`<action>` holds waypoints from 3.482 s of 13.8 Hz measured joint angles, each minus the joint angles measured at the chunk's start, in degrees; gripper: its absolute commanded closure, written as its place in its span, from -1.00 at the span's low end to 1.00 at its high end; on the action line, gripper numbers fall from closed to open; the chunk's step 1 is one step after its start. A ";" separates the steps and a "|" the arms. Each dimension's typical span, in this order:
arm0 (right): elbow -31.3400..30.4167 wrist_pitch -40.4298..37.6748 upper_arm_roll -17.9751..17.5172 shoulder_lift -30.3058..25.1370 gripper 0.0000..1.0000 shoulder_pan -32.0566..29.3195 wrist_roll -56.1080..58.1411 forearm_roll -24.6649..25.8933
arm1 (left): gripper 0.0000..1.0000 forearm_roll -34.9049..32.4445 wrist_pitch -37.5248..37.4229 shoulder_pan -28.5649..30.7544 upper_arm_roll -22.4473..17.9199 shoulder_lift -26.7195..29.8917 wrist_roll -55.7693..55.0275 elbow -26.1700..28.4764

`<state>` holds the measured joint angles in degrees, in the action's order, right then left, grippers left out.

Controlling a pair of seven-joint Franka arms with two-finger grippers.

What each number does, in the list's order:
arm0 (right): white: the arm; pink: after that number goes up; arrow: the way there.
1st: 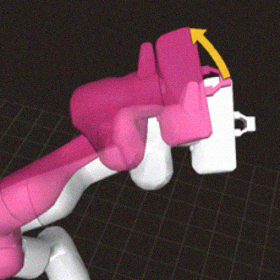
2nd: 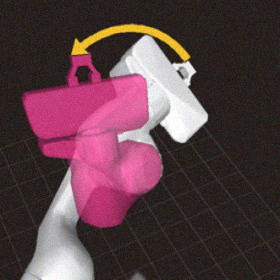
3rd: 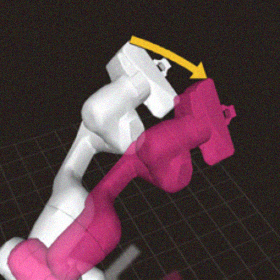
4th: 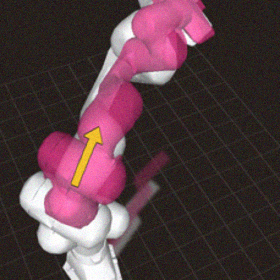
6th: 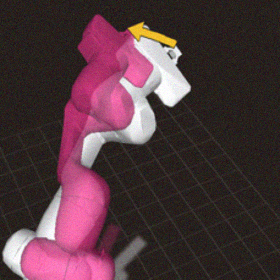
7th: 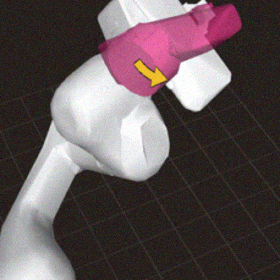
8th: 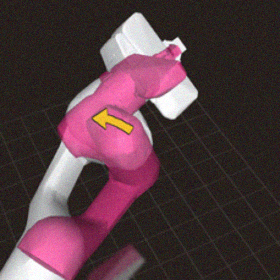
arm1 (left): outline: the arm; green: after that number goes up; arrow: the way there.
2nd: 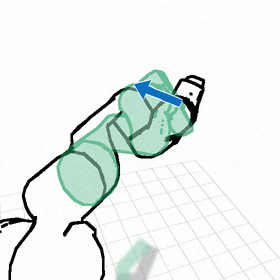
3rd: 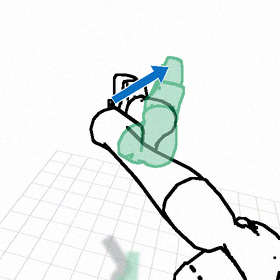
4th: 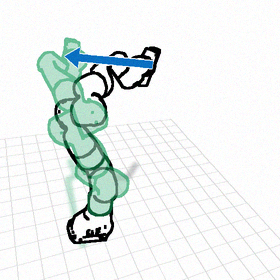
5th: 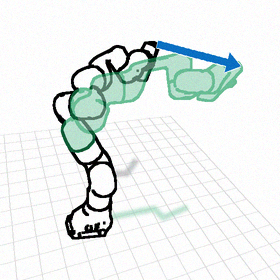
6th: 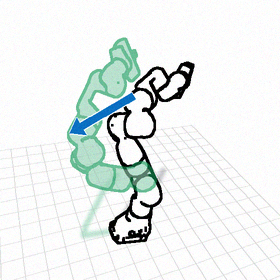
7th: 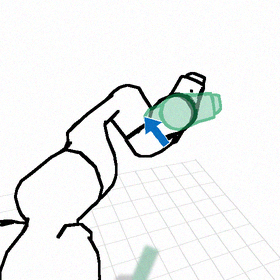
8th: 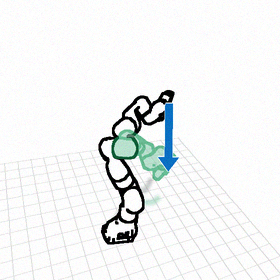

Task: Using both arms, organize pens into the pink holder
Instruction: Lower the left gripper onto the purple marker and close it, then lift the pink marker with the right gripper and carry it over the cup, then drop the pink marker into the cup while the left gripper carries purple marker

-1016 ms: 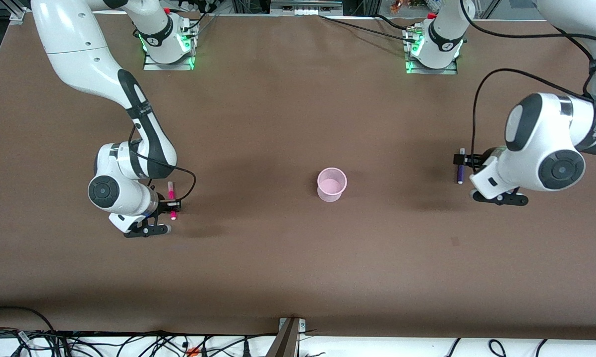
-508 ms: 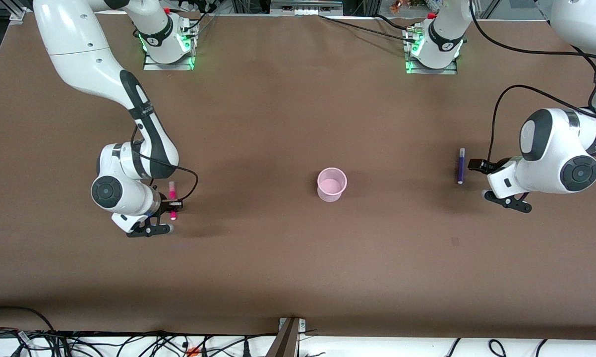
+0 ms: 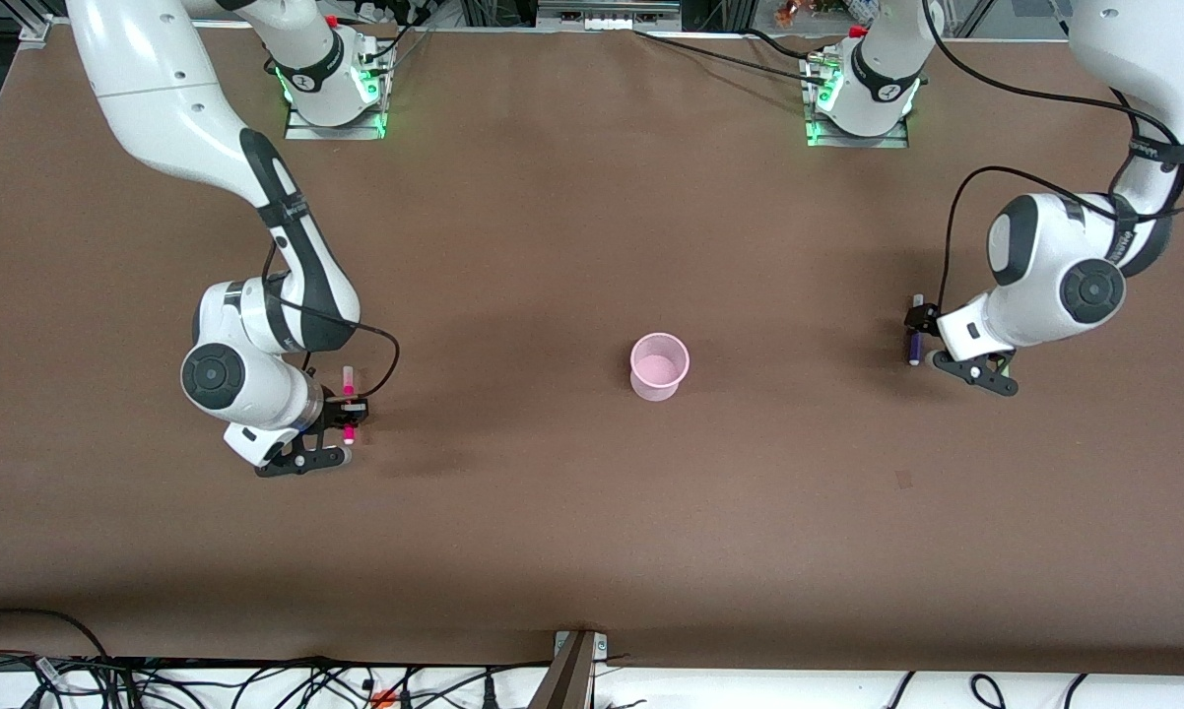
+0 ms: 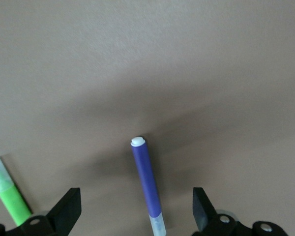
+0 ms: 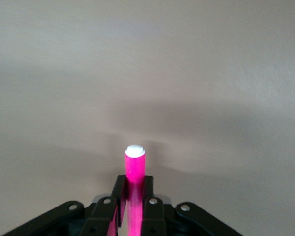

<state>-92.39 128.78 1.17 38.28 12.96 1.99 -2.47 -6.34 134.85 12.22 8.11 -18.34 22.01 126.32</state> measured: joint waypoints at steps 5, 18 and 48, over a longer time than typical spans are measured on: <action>-2.96 -2.21 -7.48 -11.64 1.00 1.00 1.22 -0.01 | -1.00 0.00 5.03 0.70 0.30 0.88 0.28 3.91; -19.96 49.90 -27.61 -17.44 1.00 6.33 -6.25 -0.16 | -0.10 0.32 10.43 1.17 0.78 -2.32 2.66 5.07; -1.01 72.85 -14.25 11.44 -1.00 23.45 -7.14 -0.62 | 1.00 29.44 -16.71 2.18 7.38 -2.64 30.56 -14.70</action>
<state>-93.40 201.63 -13.07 49.72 36.40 -5.16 -3.09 23.10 118.14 14.40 15.48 -20.98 52.58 111.62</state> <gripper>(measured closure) 0.802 0.837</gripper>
